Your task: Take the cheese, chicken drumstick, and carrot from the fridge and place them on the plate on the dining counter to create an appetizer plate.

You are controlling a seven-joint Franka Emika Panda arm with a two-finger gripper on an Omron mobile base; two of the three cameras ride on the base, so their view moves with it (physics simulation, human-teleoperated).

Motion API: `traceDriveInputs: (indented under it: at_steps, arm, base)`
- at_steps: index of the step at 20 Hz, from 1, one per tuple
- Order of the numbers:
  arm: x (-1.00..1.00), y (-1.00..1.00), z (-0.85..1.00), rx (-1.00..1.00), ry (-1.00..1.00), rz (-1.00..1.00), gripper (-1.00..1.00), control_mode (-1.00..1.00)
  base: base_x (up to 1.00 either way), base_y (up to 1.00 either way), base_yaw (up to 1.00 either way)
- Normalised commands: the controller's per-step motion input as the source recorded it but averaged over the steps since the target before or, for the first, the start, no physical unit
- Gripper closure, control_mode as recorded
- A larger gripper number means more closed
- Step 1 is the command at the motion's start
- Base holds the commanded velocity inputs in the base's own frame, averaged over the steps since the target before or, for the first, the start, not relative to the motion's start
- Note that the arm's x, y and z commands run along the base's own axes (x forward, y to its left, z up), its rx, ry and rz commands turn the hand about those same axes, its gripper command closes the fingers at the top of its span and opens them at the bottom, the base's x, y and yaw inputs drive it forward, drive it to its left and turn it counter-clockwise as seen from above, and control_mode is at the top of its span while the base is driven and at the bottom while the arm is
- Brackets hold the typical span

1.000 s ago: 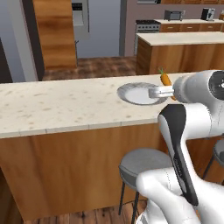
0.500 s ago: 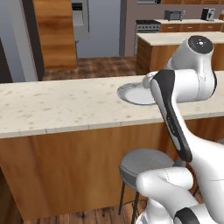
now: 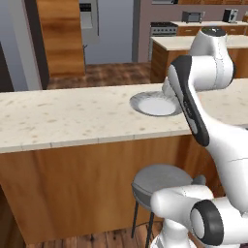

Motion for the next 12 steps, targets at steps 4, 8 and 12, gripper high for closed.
traceDriveInputs:
  at_steps: [4,8,12]
  arm:
    - [0.36,-0.23,-0.22,0.0,0.25,-0.03,1.0,-1.0]
    - [0.28,-0.02,-0.2,0.0,0.11,-0.01,1.0,-1.0]
    - [0.25,0.0,-0.36,0.0,0.02,0.0,1.0,-1.0]
  base:
    - [0.0,0.0,0.0]
    - [0.0,0.0,0.0]
    - [0.0,0.0,0.0]
